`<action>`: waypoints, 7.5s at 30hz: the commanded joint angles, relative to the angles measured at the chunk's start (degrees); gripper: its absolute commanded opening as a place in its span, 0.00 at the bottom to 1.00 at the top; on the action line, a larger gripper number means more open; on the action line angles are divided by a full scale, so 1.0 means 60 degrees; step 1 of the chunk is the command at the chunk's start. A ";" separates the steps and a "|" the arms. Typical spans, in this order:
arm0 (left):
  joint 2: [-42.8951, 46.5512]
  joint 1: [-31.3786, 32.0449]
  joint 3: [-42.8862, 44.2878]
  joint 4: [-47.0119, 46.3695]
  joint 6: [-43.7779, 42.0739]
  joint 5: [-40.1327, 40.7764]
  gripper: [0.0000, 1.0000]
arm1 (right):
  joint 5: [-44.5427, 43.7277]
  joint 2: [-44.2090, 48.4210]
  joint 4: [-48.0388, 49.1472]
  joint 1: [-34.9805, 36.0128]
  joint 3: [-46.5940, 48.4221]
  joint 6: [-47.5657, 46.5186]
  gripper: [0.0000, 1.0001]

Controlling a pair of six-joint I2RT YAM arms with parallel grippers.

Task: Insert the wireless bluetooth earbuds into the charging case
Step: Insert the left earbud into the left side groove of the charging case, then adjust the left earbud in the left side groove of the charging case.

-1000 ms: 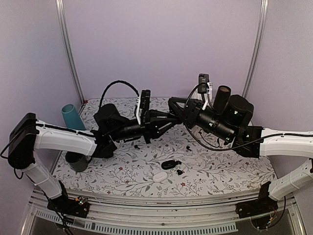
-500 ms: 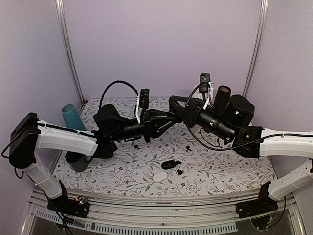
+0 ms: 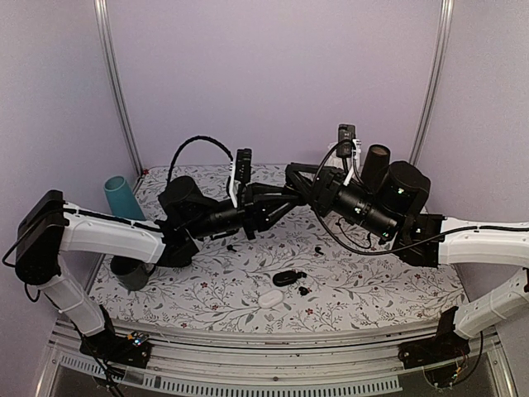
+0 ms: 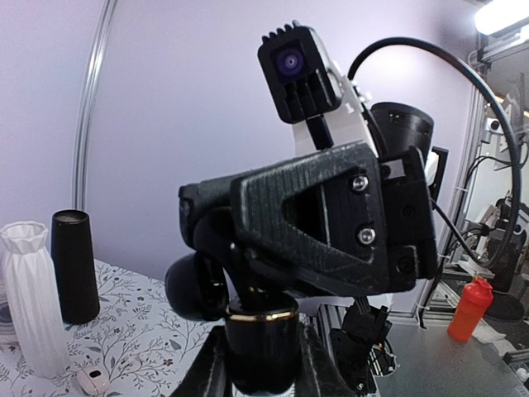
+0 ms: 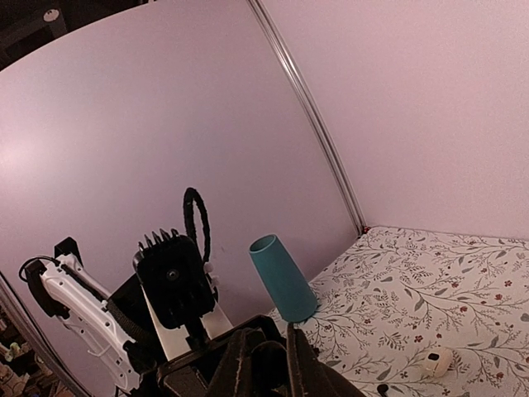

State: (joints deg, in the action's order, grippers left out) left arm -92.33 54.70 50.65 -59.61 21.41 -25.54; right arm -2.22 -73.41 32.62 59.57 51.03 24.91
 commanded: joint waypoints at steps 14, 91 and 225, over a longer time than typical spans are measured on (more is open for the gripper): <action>0.0523 0.0010 0.0567 -0.0822 -0.0822 0.0559 0.00 | 0.0674 -0.0369 -0.1186 0.0164 -0.0352 0.0502 0.13; 0.0865 -0.0567 -0.0371 -0.1006 -0.1272 -0.0175 0.00 | -0.0497 0.1422 -0.4793 -0.0004 0.1202 -0.0412 0.30; 0.1153 0.0021 -0.0783 0.1210 -0.6540 0.0169 0.00 | 0.0332 0.0516 -0.6115 0.0758 0.2211 -0.0738 0.36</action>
State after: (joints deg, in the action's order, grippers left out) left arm -84.86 53.58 44.21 -52.73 -18.17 -23.97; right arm 0.51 -69.84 -5.48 63.77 62.46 19.97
